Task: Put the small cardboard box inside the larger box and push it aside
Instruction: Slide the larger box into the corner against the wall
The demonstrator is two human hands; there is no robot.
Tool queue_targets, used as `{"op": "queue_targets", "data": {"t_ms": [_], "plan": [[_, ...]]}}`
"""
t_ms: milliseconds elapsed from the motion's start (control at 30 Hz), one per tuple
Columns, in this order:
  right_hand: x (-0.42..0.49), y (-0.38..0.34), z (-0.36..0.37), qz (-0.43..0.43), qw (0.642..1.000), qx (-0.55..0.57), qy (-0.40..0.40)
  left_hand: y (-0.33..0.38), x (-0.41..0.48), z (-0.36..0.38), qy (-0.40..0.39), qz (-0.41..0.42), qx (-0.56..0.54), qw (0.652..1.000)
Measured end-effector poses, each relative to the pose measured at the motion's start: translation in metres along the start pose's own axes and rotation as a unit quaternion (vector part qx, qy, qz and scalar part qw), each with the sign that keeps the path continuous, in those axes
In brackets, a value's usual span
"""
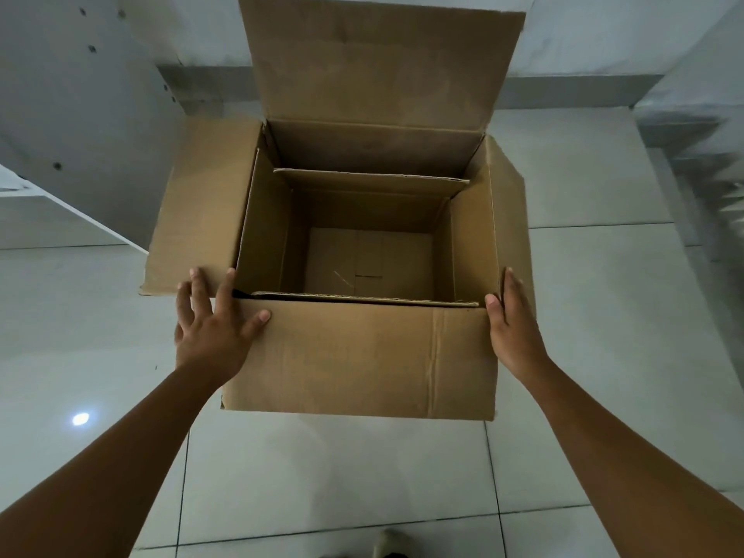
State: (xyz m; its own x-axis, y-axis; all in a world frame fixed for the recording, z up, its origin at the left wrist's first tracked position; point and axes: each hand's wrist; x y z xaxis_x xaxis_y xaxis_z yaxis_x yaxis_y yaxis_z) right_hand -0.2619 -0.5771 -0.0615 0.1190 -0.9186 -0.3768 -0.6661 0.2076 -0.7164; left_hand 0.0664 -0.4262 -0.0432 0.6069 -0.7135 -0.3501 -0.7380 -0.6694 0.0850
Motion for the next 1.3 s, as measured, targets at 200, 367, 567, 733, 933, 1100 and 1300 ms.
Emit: {"op": "queue_targets", "data": {"t_ms": [200,367,567,733,933,1100,1300], "plan": [[0.024,-0.019,0.015,-0.019,0.999,0.005,-0.028,-0.013,0.024,-0.008,-0.010,-0.015,0.002,1.000],[0.055,-0.040,0.028,-0.046,0.998,-0.012,-0.045,-0.018,0.038,-0.014,0.046,-0.047,-0.041,0.997],[0.082,-0.043,0.028,-0.118,0.988,-0.096,0.040,-0.025,0.042,-0.009,0.178,-0.167,-0.241,0.939],[0.088,-0.039,0.054,-0.145,0.984,0.003,0.107,-0.020,0.063,-0.003,0.225,-0.156,-0.399,0.875],[0.116,-0.055,0.082,-0.189,0.968,0.015,0.167,-0.031,0.098,-0.005,0.293,-0.096,-0.371,0.876],[0.147,-0.088,0.111,-0.209,0.965,0.001,0.161,-0.044,0.116,-0.024,0.306,-0.079,-0.320,0.893],[0.143,-0.106,0.115,-0.241,0.960,-0.090,0.112,-0.047,0.103,-0.026,0.339,-0.083,-0.338,0.874]]}}
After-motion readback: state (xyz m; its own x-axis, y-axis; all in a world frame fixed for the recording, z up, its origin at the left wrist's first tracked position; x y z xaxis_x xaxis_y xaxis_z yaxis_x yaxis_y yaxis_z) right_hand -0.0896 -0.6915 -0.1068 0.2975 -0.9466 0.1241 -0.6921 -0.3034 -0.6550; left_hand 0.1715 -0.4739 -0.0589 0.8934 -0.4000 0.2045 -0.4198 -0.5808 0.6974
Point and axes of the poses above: each hand's wrist, its own x-axis towards the middle knuckle, its own z-axis out of the palm, y = z × x, and after that the axes turned 14 degrees about x, right-handed
